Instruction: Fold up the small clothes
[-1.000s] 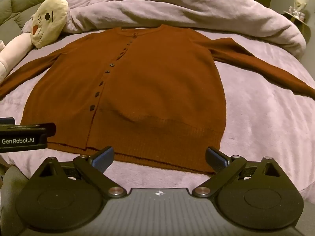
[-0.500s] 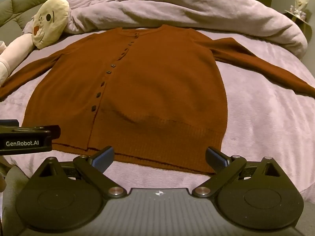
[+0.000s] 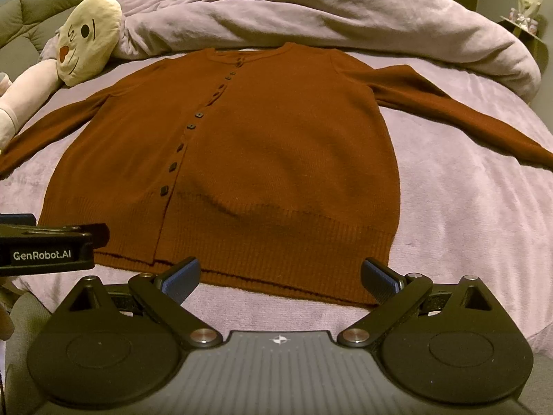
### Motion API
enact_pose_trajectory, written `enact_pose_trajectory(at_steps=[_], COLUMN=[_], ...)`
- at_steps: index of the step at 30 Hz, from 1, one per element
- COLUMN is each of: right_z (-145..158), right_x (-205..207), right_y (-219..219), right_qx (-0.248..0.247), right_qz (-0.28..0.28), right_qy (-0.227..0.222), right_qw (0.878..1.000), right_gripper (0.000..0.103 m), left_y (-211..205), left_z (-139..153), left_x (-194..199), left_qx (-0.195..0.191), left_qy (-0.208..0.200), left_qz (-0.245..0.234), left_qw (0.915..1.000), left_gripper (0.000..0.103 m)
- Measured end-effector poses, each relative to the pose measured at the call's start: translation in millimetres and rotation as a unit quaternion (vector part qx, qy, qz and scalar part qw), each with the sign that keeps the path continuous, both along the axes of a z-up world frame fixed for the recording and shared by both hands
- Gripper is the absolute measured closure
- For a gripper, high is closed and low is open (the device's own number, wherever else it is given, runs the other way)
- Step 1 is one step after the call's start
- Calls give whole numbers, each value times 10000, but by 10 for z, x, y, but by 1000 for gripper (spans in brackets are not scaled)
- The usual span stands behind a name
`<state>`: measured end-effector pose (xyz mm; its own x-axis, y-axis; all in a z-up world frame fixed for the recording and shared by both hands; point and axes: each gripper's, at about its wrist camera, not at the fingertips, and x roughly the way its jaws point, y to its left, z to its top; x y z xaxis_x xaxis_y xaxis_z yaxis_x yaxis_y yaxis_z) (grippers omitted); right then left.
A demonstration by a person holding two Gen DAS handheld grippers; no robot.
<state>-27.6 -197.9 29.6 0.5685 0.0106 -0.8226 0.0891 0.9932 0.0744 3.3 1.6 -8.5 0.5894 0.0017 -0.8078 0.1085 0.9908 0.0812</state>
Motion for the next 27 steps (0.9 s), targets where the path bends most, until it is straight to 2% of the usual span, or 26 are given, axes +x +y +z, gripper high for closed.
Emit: enact_pose_trajectory(at_steps=[27], right_z=[-18], right_x=[7], right_y=[-26], right_qx=[49], right_qz=[-18], right_qy=[9], right_qw=[10000], right_gripper=[4], left_y=[-10], left_z=[6], left_x=[17], left_qx=[-136], left_qy=[101], left_qz=[11], left_qw=[9999], left_gripper=[0])
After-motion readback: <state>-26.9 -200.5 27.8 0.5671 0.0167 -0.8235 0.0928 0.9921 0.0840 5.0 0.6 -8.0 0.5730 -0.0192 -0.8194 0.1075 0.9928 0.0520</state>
